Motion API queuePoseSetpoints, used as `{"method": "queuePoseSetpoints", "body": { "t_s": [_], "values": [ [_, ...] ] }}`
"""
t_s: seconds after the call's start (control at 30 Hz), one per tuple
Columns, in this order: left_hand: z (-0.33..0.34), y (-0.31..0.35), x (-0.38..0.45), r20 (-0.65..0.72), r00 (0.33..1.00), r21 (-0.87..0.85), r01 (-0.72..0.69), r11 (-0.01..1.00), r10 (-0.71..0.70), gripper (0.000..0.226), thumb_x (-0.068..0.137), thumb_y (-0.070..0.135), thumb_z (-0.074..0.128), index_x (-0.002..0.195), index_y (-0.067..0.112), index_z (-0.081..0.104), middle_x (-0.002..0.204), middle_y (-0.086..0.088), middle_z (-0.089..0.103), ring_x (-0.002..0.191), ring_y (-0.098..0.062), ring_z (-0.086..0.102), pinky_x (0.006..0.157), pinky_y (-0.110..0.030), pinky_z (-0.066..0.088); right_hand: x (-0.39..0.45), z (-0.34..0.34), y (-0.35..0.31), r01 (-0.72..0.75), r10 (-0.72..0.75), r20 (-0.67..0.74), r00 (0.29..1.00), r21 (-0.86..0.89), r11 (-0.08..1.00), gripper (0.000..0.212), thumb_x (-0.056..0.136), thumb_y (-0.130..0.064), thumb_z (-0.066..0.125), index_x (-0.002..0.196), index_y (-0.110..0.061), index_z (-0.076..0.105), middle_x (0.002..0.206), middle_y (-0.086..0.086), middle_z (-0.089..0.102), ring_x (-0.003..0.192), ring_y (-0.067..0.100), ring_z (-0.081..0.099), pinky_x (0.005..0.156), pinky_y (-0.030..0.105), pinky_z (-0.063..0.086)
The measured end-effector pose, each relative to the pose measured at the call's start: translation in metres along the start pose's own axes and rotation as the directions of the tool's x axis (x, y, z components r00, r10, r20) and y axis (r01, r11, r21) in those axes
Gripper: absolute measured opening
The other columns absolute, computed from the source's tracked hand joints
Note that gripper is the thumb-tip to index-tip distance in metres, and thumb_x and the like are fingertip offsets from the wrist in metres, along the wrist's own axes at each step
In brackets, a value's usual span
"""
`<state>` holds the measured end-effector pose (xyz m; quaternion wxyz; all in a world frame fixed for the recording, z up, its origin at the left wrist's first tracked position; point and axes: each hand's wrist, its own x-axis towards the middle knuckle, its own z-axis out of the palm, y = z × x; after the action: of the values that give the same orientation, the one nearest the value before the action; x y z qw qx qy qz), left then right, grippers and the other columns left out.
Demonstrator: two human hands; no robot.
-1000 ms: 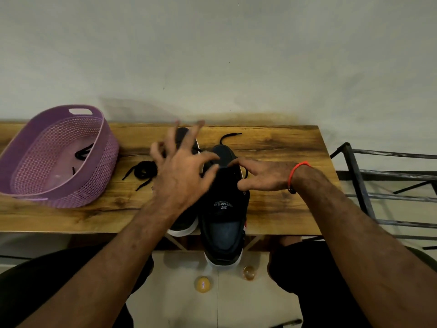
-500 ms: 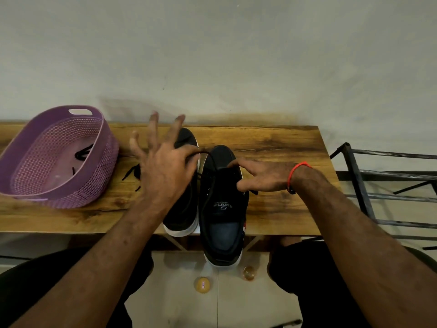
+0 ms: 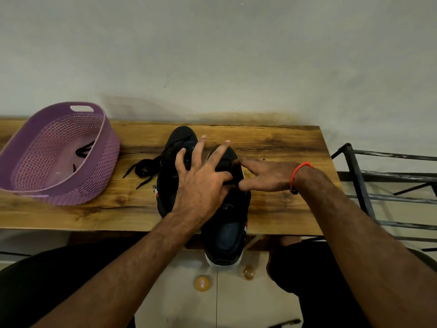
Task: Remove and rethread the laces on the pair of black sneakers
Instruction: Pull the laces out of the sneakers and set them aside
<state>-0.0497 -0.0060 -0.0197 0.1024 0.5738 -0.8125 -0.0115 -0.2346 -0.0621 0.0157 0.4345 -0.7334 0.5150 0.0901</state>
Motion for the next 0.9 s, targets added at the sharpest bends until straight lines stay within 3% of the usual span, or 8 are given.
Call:
{"method": "queuePoseSetpoints", "body": {
  "t_s": [0.1,0.23,0.33,0.4,0.5,0.63,0.8,0.9],
  "values": [
    [-0.013,-0.015,0.007,-0.066,0.983,-0.135,0.161,0.978,-0.171,0.013,0.083,0.051,0.074,0.091,0.042,0.076,0.162,0.013,0.031,0.153,-0.03,0.01,0.114,-0.066,0.013,-0.001,0.0,0.001,-0.008,0.008,0.006,1.0,-0.014,1.0,0.07,0.093,-0.044,0.058,0.153,-0.035,0.023,0.158,-0.003,0.031,0.138,0.021,0.037,0.109,0.041,0.037],
    [-0.037,-0.065,0.017,-0.202,0.827,-0.166,0.499,0.85,-0.525,0.017,0.082,0.05,0.073,0.089,0.035,0.077,0.149,0.017,0.048,0.143,-0.026,0.029,0.109,-0.06,0.022,-0.001,0.0,0.002,-0.002,0.002,0.012,1.0,-0.006,1.0,0.069,0.093,-0.044,0.059,0.152,-0.036,0.024,0.159,-0.004,0.027,0.14,0.021,0.034,0.112,0.042,0.033],
    [-0.04,-0.088,0.015,-0.237,0.762,-0.175,0.577,0.798,-0.603,0.021,0.082,0.051,0.071,0.092,0.033,0.077,0.149,0.016,0.049,0.142,-0.028,0.031,0.107,-0.06,0.023,0.0,0.0,0.002,0.005,-0.005,0.013,1.0,0.007,1.0,0.068,0.094,-0.041,0.059,0.152,-0.033,0.025,0.158,-0.003,0.028,0.139,0.021,0.034,0.108,0.038,0.034],
    [-0.037,-0.087,0.014,-0.243,0.788,-0.156,0.544,0.825,-0.566,0.025,0.084,0.05,0.069,0.1,0.032,0.076,0.151,0.013,0.047,0.144,-0.029,0.029,0.108,-0.061,0.023,0.0,0.0,0.001,0.004,-0.004,0.01,1.0,0.004,1.0,0.068,0.094,-0.041,0.059,0.152,-0.032,0.026,0.158,-0.003,0.029,0.139,0.02,0.034,0.107,0.037,0.033],
    [-0.032,-0.066,0.017,-0.211,0.911,-0.125,0.334,0.934,-0.354,0.034,0.085,0.05,0.069,0.117,0.038,0.071,0.161,0.007,0.032,0.15,-0.032,0.016,0.111,-0.064,0.017,-0.001,-0.001,0.001,0.0,0.0,0.001,1.0,-0.019,1.0,0.069,0.094,-0.042,0.058,0.153,-0.032,0.024,0.16,-0.003,0.028,0.142,0.02,0.031,0.112,0.039,0.031],
    [-0.019,-0.023,0.011,-0.045,0.999,-0.059,0.026,0.998,-0.028,0.023,0.085,0.056,0.069,0.105,0.046,0.073,0.167,0.007,0.016,0.153,-0.034,0.001,0.113,-0.068,0.014,-0.002,-0.001,0.001,-0.006,0.006,0.005,1.0,-0.015,1.0,0.068,0.096,-0.04,0.057,0.154,-0.032,0.023,0.158,-0.001,0.031,0.139,0.02,0.033,0.099,0.032,0.032],
    [0.001,-0.008,0.004,0.014,1.0,-0.052,0.013,0.999,-0.012,0.02,0.087,0.051,0.07,0.104,0.044,0.074,0.166,0.008,0.021,0.153,-0.034,0.0,0.112,-0.066,0.015,-0.001,0.0,0.002,0.002,-0.002,0.008,1.0,-0.008,1.0,0.067,0.094,-0.041,0.058,0.152,-0.031,0.025,0.156,-0.003,0.034,0.137,0.019,0.036,0.099,0.032,0.034],
    [-0.007,-0.017,0.008,-0.083,0.992,0.007,0.1,0.995,-0.1,0.017,0.086,0.05,0.069,0.097,0.039,0.075,0.159,0.009,0.036,0.151,-0.032,0.014,0.11,-0.063,0.02,-0.002,-0.001,0.001,0.012,-0.012,0.007,1.0,-0.014,1.0,0.067,0.094,-0.041,0.057,0.153,-0.031,0.025,0.157,-0.003,0.032,0.138,0.019,0.035,0.101,0.034,0.034]
  ]
}}
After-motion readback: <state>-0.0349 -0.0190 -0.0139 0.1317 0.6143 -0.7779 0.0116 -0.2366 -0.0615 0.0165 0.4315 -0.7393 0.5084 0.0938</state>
